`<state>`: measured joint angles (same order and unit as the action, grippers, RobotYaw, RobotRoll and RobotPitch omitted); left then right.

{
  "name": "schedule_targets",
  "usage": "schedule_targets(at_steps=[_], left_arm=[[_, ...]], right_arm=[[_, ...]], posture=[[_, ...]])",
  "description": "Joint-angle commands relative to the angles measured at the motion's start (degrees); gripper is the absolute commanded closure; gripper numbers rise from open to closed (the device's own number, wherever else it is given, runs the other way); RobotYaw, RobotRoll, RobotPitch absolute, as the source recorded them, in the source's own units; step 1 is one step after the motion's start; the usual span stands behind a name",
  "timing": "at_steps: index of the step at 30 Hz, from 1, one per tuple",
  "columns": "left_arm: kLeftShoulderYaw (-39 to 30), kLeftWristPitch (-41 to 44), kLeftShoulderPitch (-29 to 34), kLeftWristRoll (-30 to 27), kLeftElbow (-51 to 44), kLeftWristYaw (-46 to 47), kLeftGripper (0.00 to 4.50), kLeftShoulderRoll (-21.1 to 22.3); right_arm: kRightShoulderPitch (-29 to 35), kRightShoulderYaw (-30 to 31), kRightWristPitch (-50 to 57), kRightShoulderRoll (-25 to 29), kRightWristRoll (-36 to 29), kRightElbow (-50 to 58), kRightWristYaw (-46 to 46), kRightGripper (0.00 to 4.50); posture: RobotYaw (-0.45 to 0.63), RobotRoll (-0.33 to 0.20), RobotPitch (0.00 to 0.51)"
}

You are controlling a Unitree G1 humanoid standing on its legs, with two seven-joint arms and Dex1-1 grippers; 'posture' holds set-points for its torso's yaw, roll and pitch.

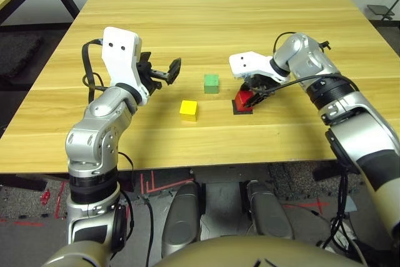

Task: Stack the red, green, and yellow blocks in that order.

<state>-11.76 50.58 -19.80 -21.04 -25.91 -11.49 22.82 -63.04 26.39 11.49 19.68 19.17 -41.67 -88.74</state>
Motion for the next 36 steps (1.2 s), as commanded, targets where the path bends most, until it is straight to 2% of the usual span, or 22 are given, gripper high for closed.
schedule_targets(at_steps=[1, 8, 15, 16, 19, 22, 26, 28, 30, 33, 36], left_arm=[[-0.3, 0.8, -0.6, -0.4, -0.3, 0.1, 0.0, 0.1], [-0.1, 0.5, -1.0, -0.3, 0.3, -0.1, 0.0, -0.1], [0.5, 0.6, -1.9, -0.5, 0.6, -0.6, 0.0, -0.1], [0.6, 0.8, -2.3, -0.7, 0.5, -0.7, 0.0, -0.1], [0.9, 1.7, -3.7, -1.3, 0.2, -1.7, 0.0, 0.6], [1.7, 3.1, -5.4, -2.2, 0.2, -4.1, 0.0, 2.5], [4.4, 3.5, -8.7, -3.5, 2.6, -10.0, 0.0, 6.6], [7.8, 2.9, -10.4, -3.4, 4.8, -15.1, 0.0, 9.9], [11.9, 1.3, -12.1, -2.6, 7.6, -20.0, 0.0, 12.5], [18.3, -3.1, -15.0, 0.1, 12.1, -26.6, 0.0, 14.8], [23.6, -7.8, -18.4, 3.1, 16.8, -31.5, 0.0, 14.9]], right_arm=[[1.1, 1.0, 1.2, 0.3, -0.5, 1.4, 0.4, 2.45], [2.0, 1.6, 2.3, 1.2, -0.3, 3.3, 0.4, 2.45], [3.7, -0.5, 3.0, 2.0, -3.5, 6.3, -0.4, 0.14], [3.7, -1.2, 3.0, 2.3, -4.6, 6.8, -0.7, 0.02], [2.4, -4.6, 2.3, 4.3, -9.0, 7.5, -2.3, 0.02], [-0.3, -10.7, 4.9, 7.5, -18.9, 6.3, -3.6, 0.02], [-2.0, -10.4, 7.2, 17.2, -28.0, 5.5, -3.8, 0.02], [-1.2, -10.5, 9.7, 21.9, -32.2, 5.4, -3.8, 0.02], [0.3, -10.5, 9.1, 25.5, -34.0, 4.1, -3.8, 0.02], [2.6, -12.7, 6.8, 27.9, -32.5, 0.9, -3.8, 0.02], [5.6, -14.8, 7.3, 29.0, -31.8, 0.4, -2.4, 0.02]], posture=[[0.56, -0.204, 0.117], [0.54, -0.203, 0.125], [0.52, -0.196, 0.125], [0.53, -0.195, 0.125], [0.53, -0.189, 0.125], [0.52, -0.186, 0.122], [0.48, -0.183, 0.115], [0.47, -0.182, 0.11], [0.44, -0.179, 0.107], [0.41, -0.173, 0.099], [0.39, -0.168, 0.096]])
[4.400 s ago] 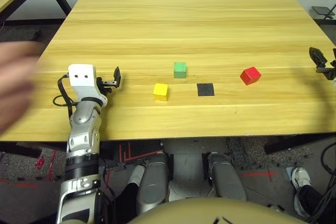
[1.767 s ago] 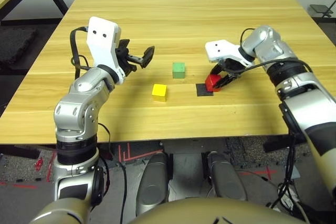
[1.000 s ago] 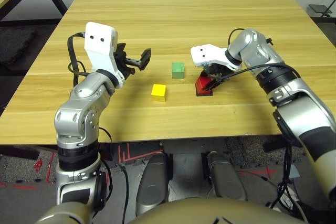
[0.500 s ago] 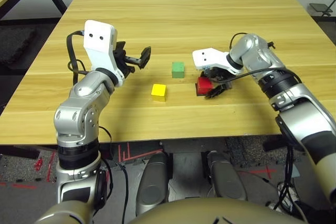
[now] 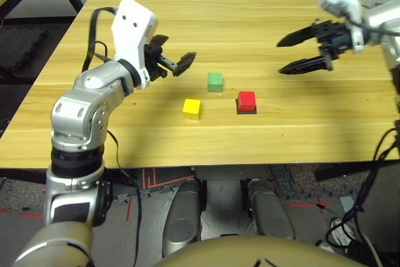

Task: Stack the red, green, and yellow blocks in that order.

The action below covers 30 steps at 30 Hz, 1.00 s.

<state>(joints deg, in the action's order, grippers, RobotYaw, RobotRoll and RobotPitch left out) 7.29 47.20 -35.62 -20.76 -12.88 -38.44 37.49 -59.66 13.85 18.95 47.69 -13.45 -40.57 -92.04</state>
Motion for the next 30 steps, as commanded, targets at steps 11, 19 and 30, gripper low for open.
schedule_targets(at_steps=[11, 19, 30], left_arm=[[16.2, -23.8, -17.2, 14.2, 33.7, -21.5, 0.0, -5.4], [19.1, -38.1, -23.1, 21.8, 55.3, -31.1, 0.0, -8.5], [16.5, -48.1, -29.5, 27.0, 72.7, -30.3, 0.0, -15.3]], right_arm=[[16.0, -9.8, 11.1, 2.1, -3.4, 16.2, 7.9, 0.02], [22.2, -13.5, 16.9, 2.4, -6.1, 25.8, 12.2, 0.02], [27.7, -16.5, 23.3, 3.5, -10.4, 35.3, 16.8, 0.02]], posture=[[0.26, -0.137, 0.086], [0.2, -0.123, 0.087], [0.14, -0.124, 0.088]])
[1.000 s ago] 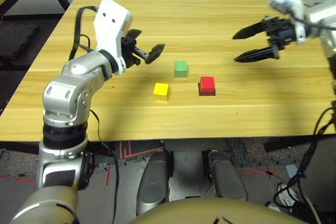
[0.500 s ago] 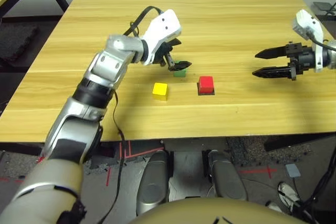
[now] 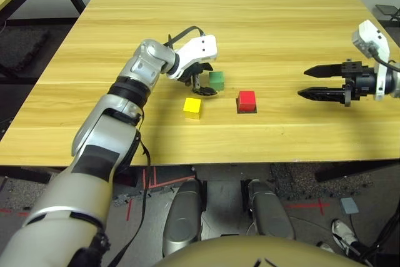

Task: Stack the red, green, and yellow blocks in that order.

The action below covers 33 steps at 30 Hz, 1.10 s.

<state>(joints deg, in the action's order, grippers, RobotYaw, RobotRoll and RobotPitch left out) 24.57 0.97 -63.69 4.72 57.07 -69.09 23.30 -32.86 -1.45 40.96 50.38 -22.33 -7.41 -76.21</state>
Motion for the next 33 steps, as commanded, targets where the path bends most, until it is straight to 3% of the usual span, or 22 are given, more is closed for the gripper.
schedule_targets(at_steps=[1, 5, 6, 9, 13, 14, 21, 28, 33], left_arm=[[-1.2, -2.2, -1.6, 1.7, 3.6, 0.6, 0.0, -1.7], [-2.6, -2.4, -1.7, 2.4, 5.3, 1.3, 0.0, -2.9], [-3.0, -2.6, -1.7, 2.4, 5.5, 1.9, 0.19, -3.1], [-4.0, -2.8, -1.9, 2.8, 6.1, 3.0, 0.94, -3.2], [-4.6, -2.9, -2.0, 3.9, 6.8, 3.9, 2.36, -2.2], [-4.7, -2.4, -2.2, 4.2, 6.8, 3.8, 2.48, -2.0], [-7.1, 3.3, -4.2, 2.3, 1.6, -1.9, 2.48, -1.0], [-8.7, 17.8, 0.2, -2.7, -18.5, -6.7, 2.48, -1.9], [-7.1, 24.8, 4.1, -3.8, -27.9, -5.6, 2.48, -3.6]], right_arm=[[1.1, -1.3, 1.5, 1.0, -1.8, 2.4, 1.2, 0.02], [1.8, -1.3, 1.9, 1.3, -2.4, 3.1, 2.2, 0.02], [1.7, -1.2, 1.8, 1.1, -2.5, 3.0, 2.3, 0.0], [1.3, -0.8, 1.8, 0.6, -2.5, 2.7, 2.9, 0.0], [1.0, -0.3, 0.8, -0.3, -2.4, 1.9, 3.0, 0.0], [1.1, -0.2, -0.6, -0.5, -2.3, 1.2, 2.4, 0.0], [1.3, -2.1, -10.4, -3.7, -2.4, -5.1, 0.6, 0.0], [1.1, -3.2, -25.4, -9.2, -0.1, -15.5, 1.6, 0.0], [0.1, -2.8, -30.5, -10.1, 0.8, -20.9, 1.3, 0.0]], posture=[[0.13, -0.125, 0.089], [0.13, -0.123, 0.094], [0.14, -0.121, 0.096], [0.15, -0.116, 0.1], [0.16, -0.108, 0.102], [0.16, -0.107, 0.101], [0.17, -0.096, 0.1], [0.18, -0.098, 0.096], [0.18, -0.092, 0.096]])
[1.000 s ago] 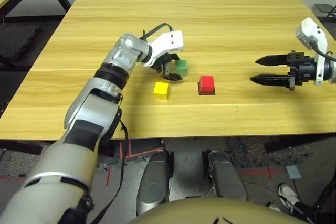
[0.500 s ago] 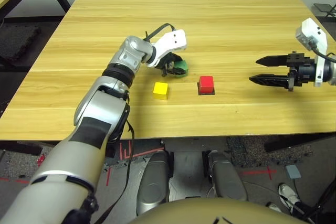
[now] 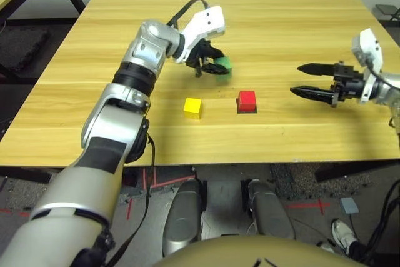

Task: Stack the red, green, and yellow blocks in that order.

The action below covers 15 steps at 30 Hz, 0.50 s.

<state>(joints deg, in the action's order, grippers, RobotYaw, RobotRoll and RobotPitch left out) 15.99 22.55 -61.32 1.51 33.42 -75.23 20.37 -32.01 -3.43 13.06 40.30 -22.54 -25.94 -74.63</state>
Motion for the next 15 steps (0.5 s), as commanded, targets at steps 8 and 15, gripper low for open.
schedule_targets(at_steps=[8, 15], left_arm=[[3.1, 6.6, 5.3, -1.0, -10.3, 1.9, 2.48, -1.7], [3.9, 7.6, 6.1, -1.7, -12.2, 2.7, 2.48, -2.7]], right_arm=[[-1.6, -0.3, -3.0, 0.3, 1.0, -3.3, -0.2, 0.0], [-2.1, -0.7, -2.7, -0.3, 0.8, -3.3, 0.5, 0.0]], posture=[[0.16, -0.09, 0.103], [0.16, -0.088, 0.105]])
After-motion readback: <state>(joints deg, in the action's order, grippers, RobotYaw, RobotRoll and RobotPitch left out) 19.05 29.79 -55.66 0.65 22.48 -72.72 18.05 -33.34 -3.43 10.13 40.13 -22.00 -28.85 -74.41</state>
